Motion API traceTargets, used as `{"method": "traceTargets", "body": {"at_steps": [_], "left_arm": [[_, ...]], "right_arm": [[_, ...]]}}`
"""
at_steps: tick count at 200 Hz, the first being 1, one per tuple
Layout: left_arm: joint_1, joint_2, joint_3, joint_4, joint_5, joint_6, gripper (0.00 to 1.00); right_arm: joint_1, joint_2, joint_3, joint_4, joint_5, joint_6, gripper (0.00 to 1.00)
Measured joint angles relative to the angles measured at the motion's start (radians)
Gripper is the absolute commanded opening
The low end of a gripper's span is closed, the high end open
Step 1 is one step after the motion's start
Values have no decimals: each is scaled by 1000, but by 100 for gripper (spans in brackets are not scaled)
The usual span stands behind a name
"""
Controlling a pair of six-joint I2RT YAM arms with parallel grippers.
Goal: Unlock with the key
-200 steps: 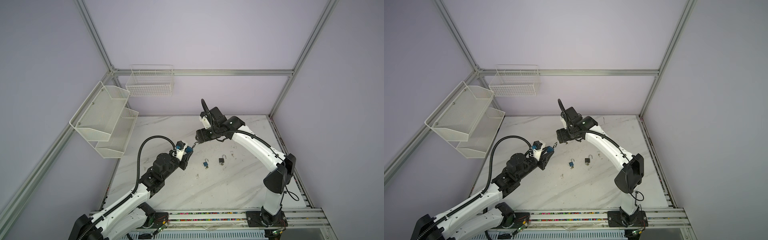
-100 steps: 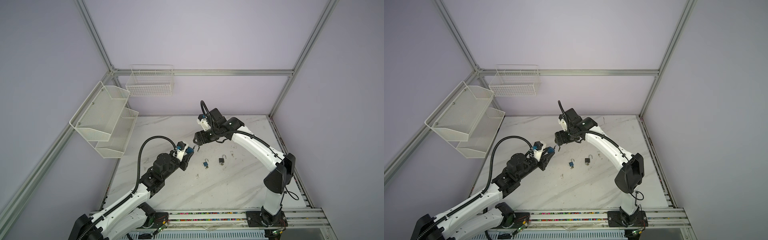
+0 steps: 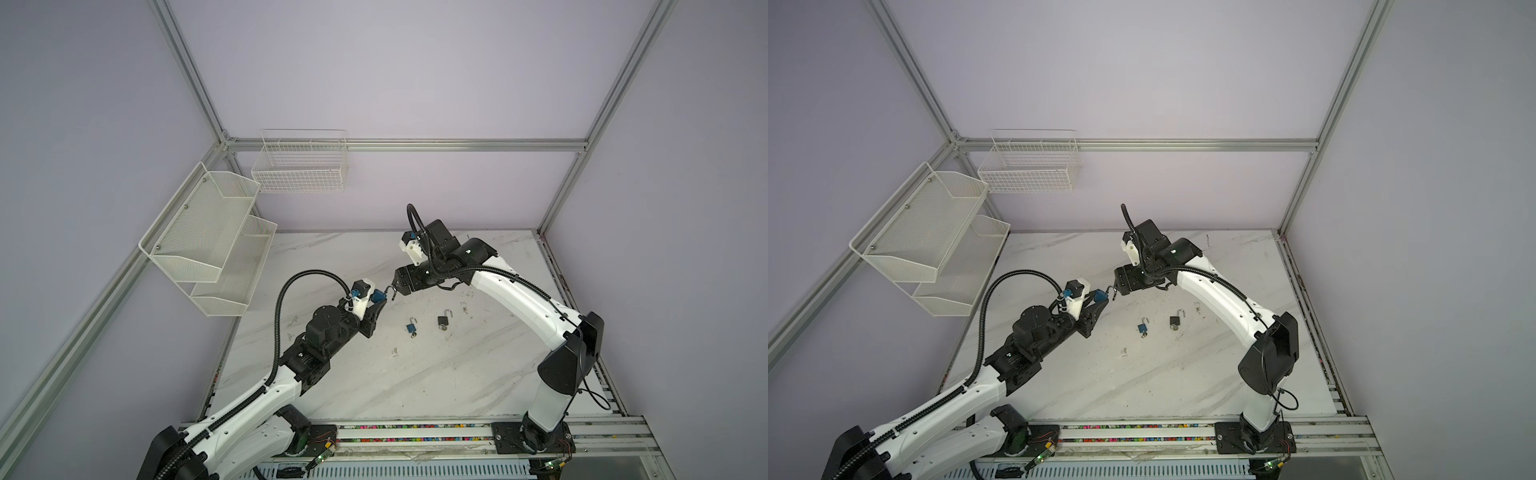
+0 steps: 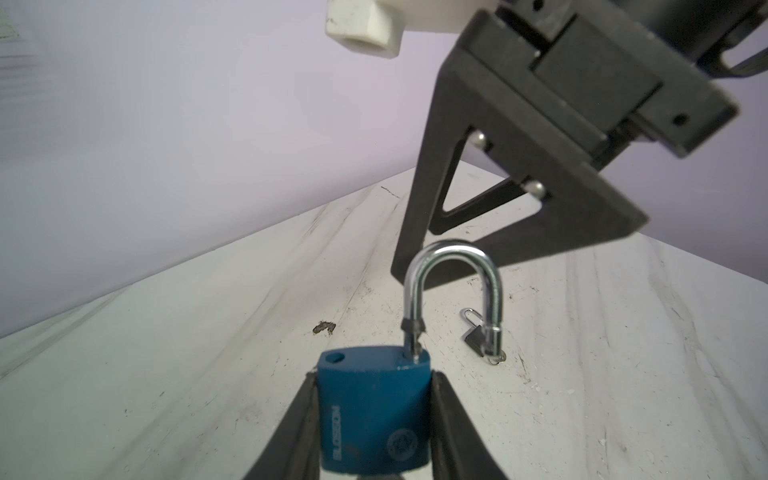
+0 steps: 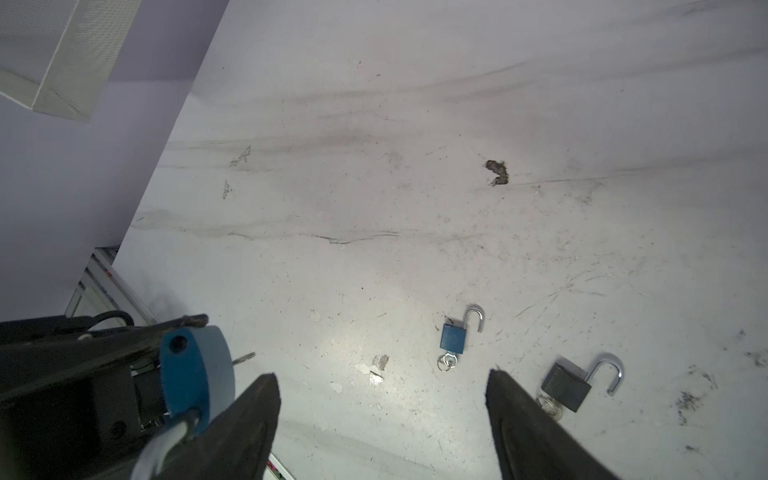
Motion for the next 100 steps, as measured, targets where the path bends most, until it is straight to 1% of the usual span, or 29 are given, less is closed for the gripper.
{"method": "traceTargets", "body": {"at_steps": [28,47,80,100], "left_arm": [[0,30,9,-107,-84,-100,0],[0,108,45,-238,-117,-216,0],[0,276,158,-443,-135,-440,0],[0,367,217,-502,-138,-549,0]], "right_arm": [[-42,-55,-79,41,109,31,86],[-74,-122,-187,114,168,67,87],[-122,-233,-403,283,188,151,88],[-138,-272,-518,381,187,199,88]]}}
